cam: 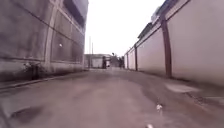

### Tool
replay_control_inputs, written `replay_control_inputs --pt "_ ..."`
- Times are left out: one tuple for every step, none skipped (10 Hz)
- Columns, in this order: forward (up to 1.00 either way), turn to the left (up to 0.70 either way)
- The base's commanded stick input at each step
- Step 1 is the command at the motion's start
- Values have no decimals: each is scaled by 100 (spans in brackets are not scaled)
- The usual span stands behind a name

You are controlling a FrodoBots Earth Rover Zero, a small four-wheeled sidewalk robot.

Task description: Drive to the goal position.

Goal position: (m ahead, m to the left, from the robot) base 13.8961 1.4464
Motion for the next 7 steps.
replay_control_inputs --pt "70 0" --pt "70 0" --pt "70 0" --pt "70 0" --pt "70 0" --pt "70 0" --pt "70 0"
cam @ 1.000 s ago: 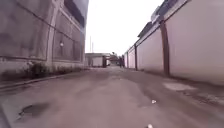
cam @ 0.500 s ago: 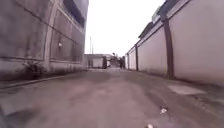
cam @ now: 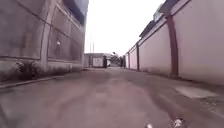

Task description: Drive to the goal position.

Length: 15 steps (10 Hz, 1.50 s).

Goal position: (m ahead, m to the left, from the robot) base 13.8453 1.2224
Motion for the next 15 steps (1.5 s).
replay_control_inputs --pt "70 0" --pt "70 0" --pt "70 0" --pt "70 0" --pt "70 0" --pt "70 0" --pt "70 0" --pt "70 0" --pt "70 0" --pt "70 0" --pt "70 0" --pt "70 0" --pt "70 0" --pt "70 0" --pt "70 0"
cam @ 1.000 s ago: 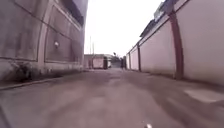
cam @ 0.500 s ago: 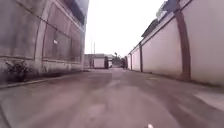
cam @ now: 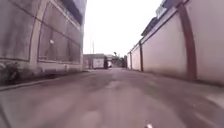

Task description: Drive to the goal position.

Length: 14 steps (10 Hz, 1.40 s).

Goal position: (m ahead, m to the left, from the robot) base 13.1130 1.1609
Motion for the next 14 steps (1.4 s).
replay_control_inputs --pt "70 0" --pt "70 0" --pt "70 0" --pt "70 0" --pt "70 0" --pt "70 0" --pt "70 0" --pt "70 0" --pt "70 0" --pt "70 0" --pt "70 0" --pt "70 0" --pt "70 0" --pt "70 0"
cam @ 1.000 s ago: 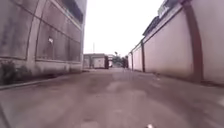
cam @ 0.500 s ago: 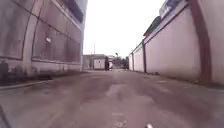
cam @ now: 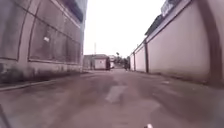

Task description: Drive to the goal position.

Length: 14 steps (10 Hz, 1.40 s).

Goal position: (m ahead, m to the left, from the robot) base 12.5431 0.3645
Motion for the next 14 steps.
replay_control_inputs --pt "70 0" --pt "70 0" --pt "70 0" --pt "70 0" --pt "70 0" --pt "70 0" --pt "70 0" --pt "70 0" --pt "70 0" --pt "70 0" --pt "70 0" --pt "70 0" --pt "70 0" --pt "70 0"
